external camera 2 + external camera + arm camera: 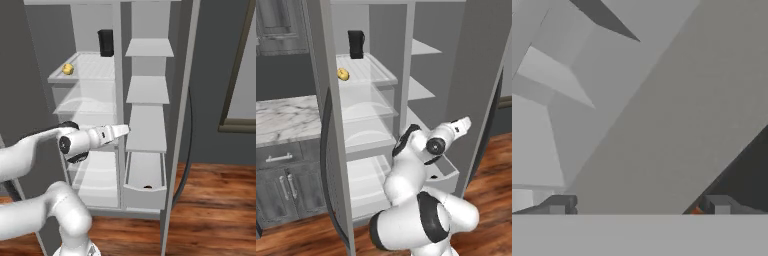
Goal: Take the sweet potato and potato from the fridge shelf and place them in the freezer drawer to begin freezing them.
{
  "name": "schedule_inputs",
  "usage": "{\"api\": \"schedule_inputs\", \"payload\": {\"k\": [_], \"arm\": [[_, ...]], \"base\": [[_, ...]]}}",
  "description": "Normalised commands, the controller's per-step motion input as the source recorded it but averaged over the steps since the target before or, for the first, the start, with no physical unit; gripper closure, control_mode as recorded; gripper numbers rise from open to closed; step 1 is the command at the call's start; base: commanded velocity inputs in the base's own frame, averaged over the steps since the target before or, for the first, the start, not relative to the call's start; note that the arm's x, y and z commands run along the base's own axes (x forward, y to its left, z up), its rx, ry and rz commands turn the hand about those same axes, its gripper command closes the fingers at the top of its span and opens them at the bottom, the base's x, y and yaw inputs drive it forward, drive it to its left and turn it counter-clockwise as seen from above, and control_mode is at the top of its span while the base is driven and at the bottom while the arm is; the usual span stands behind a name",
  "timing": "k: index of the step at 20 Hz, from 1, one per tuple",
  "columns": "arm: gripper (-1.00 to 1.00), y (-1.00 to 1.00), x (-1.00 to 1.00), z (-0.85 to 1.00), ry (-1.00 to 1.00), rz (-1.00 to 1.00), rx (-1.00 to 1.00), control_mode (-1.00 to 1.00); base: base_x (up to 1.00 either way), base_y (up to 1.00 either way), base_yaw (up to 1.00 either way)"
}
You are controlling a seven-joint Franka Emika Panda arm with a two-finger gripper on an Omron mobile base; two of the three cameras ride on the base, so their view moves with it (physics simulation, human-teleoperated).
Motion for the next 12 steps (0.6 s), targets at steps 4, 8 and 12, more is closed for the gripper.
{"api": "schedule_inputs", "payload": {"k": [4, 8, 12], "arm": [[-1.00, 0.19, -0.56, 1.00, 0.22, 0.14, -0.29, -1.00], [-1.00, 0.43, -0.50, 1.00, 0.36, 0.08, 0.09, -1.00], [-1.00, 0.31, -0.52, 1.00, 0.35, 0.03, 0.26, -1.00]], "base": [[0.00, 0.00, 0.00], [0.00, 0.00, 0.00], [0.00, 0.00, 0.00]]}}
